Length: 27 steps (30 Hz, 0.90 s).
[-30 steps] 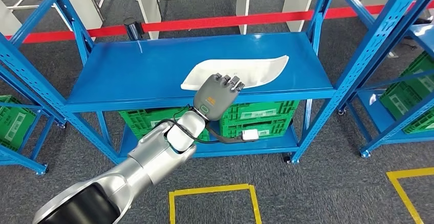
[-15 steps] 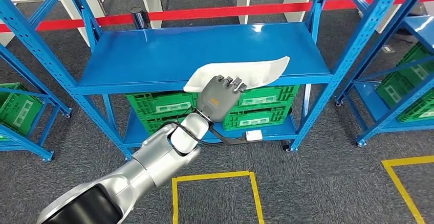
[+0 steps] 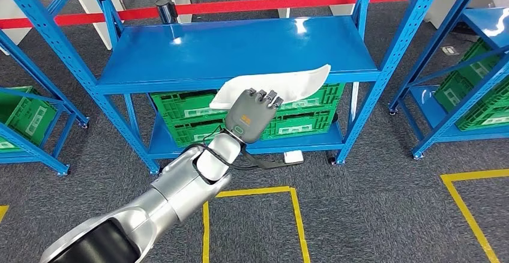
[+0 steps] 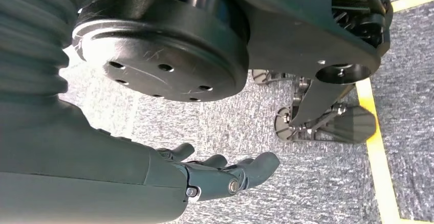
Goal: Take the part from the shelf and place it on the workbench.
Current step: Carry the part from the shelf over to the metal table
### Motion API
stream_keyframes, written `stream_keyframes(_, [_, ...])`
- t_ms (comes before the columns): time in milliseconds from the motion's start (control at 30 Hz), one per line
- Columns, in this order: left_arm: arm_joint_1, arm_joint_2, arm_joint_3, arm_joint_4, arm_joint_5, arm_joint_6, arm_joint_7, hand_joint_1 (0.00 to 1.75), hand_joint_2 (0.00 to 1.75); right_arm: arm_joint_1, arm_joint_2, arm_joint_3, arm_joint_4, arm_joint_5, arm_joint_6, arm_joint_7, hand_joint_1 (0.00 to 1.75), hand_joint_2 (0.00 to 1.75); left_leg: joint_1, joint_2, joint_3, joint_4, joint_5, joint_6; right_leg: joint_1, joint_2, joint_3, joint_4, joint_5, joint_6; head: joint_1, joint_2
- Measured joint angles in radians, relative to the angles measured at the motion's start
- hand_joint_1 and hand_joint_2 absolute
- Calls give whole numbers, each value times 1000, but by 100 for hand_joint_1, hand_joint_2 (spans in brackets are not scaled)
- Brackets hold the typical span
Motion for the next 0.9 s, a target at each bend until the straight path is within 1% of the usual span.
stream_keyframes(33, [0,0,0,-1,0,0,1,175,175,0,0,0,0,1,0,0,0,175,-5,0,6,-18,0,6,-3,0,-1,-5,10,7,0,0])
stream_keyframes(67, [0,1,0,-2,0,0,3,175,175,1,0,0,0,2,0,0,0,175,-6,1,0,-23,11,13,-6,0,-3,-9,19,15,0,0])
stream_keyframes(100, [0,1,0,-1,0,-1,4,175,175,2,1,1,0,3,0,0,0,175,-7,4,-6,-28,23,23,-8,1,-7,-7,14,20,-1,0])
stream_keyframes(133, [0,1,0,-1,0,-2,5,175,175,3,1,1,0,4,0,-1,0,175,-6,6,-14,-32,37,32,-9,3,-15,9,-10,23,0,0])
stream_keyframes(167, [0,1,0,-1,0,-2,7,175,175,3,1,1,0,5,0,-1,0,175,-4,8,-26,-36,52,39,-8,4,-28,45,-52,25,2,0])
stream_keyframes(200, [0,0,0,-1,0,-3,7,175,175,2,1,1,0,6,1,-1,0,175,-5,9,-41,-35,65,44,-7,6,-43,101,-106,26,5,0])
stream_keyframes(233, [0,1,0,-1,0,-3,8,175,175,1,0,1,0,6,2,-1,0,175,-5,9,-58,-33,76,46,-6,6,-58,166,-151,27,7,0])
stream_keyframes(267, [2,1,0,-1,0,-3,7,175,175,0,0,1,0,7,3,-1,0,175,-6,9,-76,-31,88,46,-4,7,-66,226,-175,28,9,0])
stream_keyframes(300, [3,1,0,-1,0,-2,3,175,175,0,0,1,0,7,4,-1,0,175,-7,10,-94,-29,99,46,-3,7,-64,264,-173,29,9,0])
stream_keyframes(333, [5,1,0,-1,0,0,-5,175,175,0,0,1,0,7,4,-1,0,175,-7,10,-111,-25,109,45,-3,6,-47,271,-149,29,9,0])
stream_keyframes(367, [7,0,2,-2,0,3,-16,175,175,0,0,1,0,7,4,0,0,175,-7,10,-128,-21,118,43,-2,6,-16,247,-116,28,9,0])
stream_keyframes(400, [9,0,4,-4,0,7,-30,175,175,0,0,1,0,7,3,0,0,175,-7,10,-143,-14,126,40,-3,6,30,193,-98,26,9,0])
stream_keyframes(433, [11,-1,9,-8,1,10,-44,175,175,0,-1,1,0,7,3,0,0,175,-8,10,-156,-6,133,36,-1,5,82,122,-104,23,9,0])
stream_keyframes(467, [13,-3,16,-14,6,13,-59,175,175,0,-1,1,0,7,3,0,0,175,-9,10,-165,1,139,31,1,5,124,62,-121,18,9,0])
stream_keyframes(500, [15,-5,25,-21,15,15,-79,175,175,-1,0,1,0,7,3,1,0,175,-10,10,-170,6,144,26,3,6,152,17,-144,12,9,0])
stream_keyframes(533, [17,-7,35,-28,30,15,-103,175,175,-1,0,1,0,7,3,1,0,175,-11,11,-173,8,149,21,6,6,163,-5,-157,6,9,0])
stream_keyframes(600, [26,-13,59,-46,82,5,-165,175,175,0,0,1,0,7,1,2,0,175,-8,11,-177,9,155,9,5,5,158,-10,-148,-9,9,0])
stream_keyframes(633, [32,-15,72,-57,114,-5,-199,175,175,1,0,1,0,7,-1,2,0,175,-7,10,-183,21,142,2,4,4,153,-12,-140,-16,8,0])
stream_keyframes(667, [41,-17,86,-72,154,-21,-236,175,175,1,0,1,0,8,-3,2,0,175,-4,9,-196,51,114,-5,2,3,147,-14,-132,-22,6,0])
stream_keyframes(700, [51,-18,100,-90,199,-41,-273,175,175,1,0,1,0,8,-6,2,0,175,-1,8,-214,102,73,-12,1,3,140,-14,-124,-25,5,0])
stream_keyframes(733, [63,-20,112,-110,247,-65,-308,175,175,2,0,1,0,8,-7,2,0,175,1,8,-235,166,31,-18,0,3,132,-14,-118,-27,3,0])
stream_keyframes(767, [77,-21,122,-132,298,-92,-342,175,175,3,0,1,0,8,-8,2,0,175,4,8,-254,230,-1,-22,0,3,125,-13,-112,-27,2,0])
stream_keyframes(800, [91,-23,129,-154,346,-117,-370,175,175,4,0,1,0,8,-8,2,0,175,6,8,-261,272,-15,-24,0,3,118,-12,-108,-26,2,0])
stream_keyframes(833, [104,-24,133,-175,389,-140,-393,175,175,5,0,1,0,8,-8,2,0,175,8,8,-251,278,-9,-25,0,2,112,-11,-103,-24,2,0])
stream_keyframes(867, [115,-25,136,-197,429,-161,-411,175,175,6,0,1,0,8,-8,2,0,175,9,8,-222,244,10,-23,0,2,108,-11,-100,-22,1,0])
stream_keyframes(900, [122,-27,140,-220,471,-182,-428,175,175,5,0,1,0,9,-8,2,0,175,10,7,-177,178,36,-20,0,3,105,-10,-98,-19,1,0])
